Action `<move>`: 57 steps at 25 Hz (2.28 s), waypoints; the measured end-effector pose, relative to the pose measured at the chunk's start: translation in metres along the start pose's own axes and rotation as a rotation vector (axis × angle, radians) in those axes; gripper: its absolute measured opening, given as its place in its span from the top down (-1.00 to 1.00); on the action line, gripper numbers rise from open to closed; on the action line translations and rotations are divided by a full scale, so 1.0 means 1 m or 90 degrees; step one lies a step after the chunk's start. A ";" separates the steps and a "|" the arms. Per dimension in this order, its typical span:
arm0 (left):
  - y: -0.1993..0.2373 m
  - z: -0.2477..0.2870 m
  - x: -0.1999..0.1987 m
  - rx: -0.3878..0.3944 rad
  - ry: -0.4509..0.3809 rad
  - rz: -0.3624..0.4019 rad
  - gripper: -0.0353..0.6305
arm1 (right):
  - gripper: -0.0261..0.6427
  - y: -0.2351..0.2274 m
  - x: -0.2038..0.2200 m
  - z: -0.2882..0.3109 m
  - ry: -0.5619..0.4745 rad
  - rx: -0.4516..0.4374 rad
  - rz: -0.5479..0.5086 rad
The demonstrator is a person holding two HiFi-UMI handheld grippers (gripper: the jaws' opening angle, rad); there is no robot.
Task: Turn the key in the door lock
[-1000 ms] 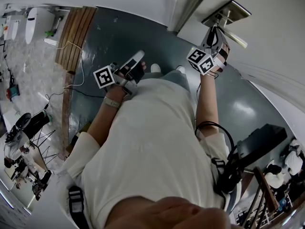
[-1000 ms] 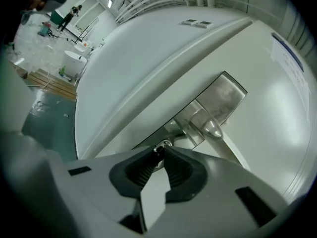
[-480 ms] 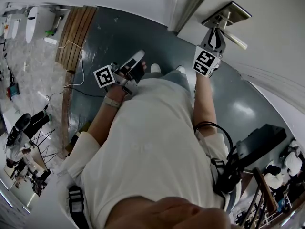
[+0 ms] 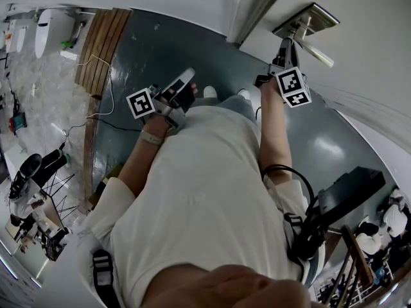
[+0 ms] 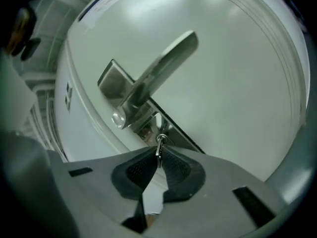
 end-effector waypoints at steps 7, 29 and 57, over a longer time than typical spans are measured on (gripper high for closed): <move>0.001 -0.001 -0.002 0.001 -0.003 -0.008 0.87 | 0.80 -0.014 0.005 0.001 -0.028 -0.147 0.314; 0.005 -0.004 -0.003 -0.001 -0.005 -0.021 0.87 | 0.80 -0.018 0.024 0.003 -0.067 -0.319 0.735; 0.011 0.001 -0.003 0.017 -0.009 -0.036 0.87 | 0.16 0.014 0.055 0.001 0.137 -0.341 0.351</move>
Point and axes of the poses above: the fingertips, and each gripper's own axes: z forward along the fingers, y to its left, x out of its underside, the point moved 7 cm from there along -z, backward along the fingers, and after that the axes turned 15 degrees about y, right-handed, at the moved point
